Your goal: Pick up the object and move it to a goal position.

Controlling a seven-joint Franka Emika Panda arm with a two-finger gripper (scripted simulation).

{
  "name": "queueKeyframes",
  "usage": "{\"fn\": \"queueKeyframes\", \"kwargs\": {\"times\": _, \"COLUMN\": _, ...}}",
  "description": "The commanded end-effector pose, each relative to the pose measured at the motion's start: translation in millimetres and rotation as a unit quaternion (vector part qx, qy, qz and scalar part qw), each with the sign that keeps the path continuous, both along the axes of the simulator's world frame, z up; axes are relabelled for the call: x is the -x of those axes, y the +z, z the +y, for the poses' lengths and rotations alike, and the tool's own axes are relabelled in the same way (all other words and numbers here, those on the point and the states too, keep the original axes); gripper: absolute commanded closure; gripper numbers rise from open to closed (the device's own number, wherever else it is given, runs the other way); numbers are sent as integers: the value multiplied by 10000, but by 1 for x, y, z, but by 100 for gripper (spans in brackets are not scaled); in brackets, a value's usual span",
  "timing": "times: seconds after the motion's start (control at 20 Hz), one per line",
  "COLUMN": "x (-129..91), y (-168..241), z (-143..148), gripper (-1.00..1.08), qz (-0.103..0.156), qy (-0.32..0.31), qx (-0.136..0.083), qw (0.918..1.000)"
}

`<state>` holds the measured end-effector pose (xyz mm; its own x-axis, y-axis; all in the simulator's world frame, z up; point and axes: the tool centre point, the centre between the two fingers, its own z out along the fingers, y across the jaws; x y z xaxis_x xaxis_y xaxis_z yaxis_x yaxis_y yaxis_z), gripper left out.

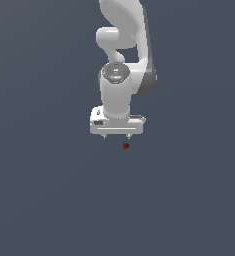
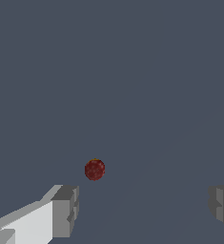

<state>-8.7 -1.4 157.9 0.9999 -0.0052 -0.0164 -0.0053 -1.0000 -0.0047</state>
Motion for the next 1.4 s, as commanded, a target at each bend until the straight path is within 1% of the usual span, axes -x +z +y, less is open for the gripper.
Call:
{"fn": "queueKeyframes", "kwargs": {"times": 0.0, "x": 0, "y": 0, "z": 0, "gripper": -92, "qz": 0, "qy": 0, "qx": 0, "qw": 10000}}
{"fn": "queueKeyframes", "kwargs": {"times": 0.15, "x": -1, "y": 1, "z": -6, "gripper": -92, "qz": 10, "qy": -13, "qx": 31, "qw": 10000}}
{"fn": "queueKeyframes", "kwargs": {"times": 0.35, "x": -2, "y": 3, "z": -26, "gripper": -92, "qz": 43, "qy": -52, "qx": 124, "qw": 9999}}
{"fn": "queueKeyframes", "kwargs": {"times": 0.45, "x": -2, "y": 3, "z": -28, "gripper": -92, "qz": 48, "qy": -58, "qx": 137, "qw": 9999}}
{"fn": "queueKeyframes", "kwargs": {"times": 0.9, "x": -1, "y": -3, "z": -22, "gripper": -92, "qz": 36, "qy": -214, "qx": 121, "qw": 9997}}
{"fn": "queueKeyframes", "kwargs": {"times": 1.35, "x": 6, "y": -26, "z": -2, "gripper": -92, "qz": 5, "qy": -822, "qx": 91, "qw": 9966}}
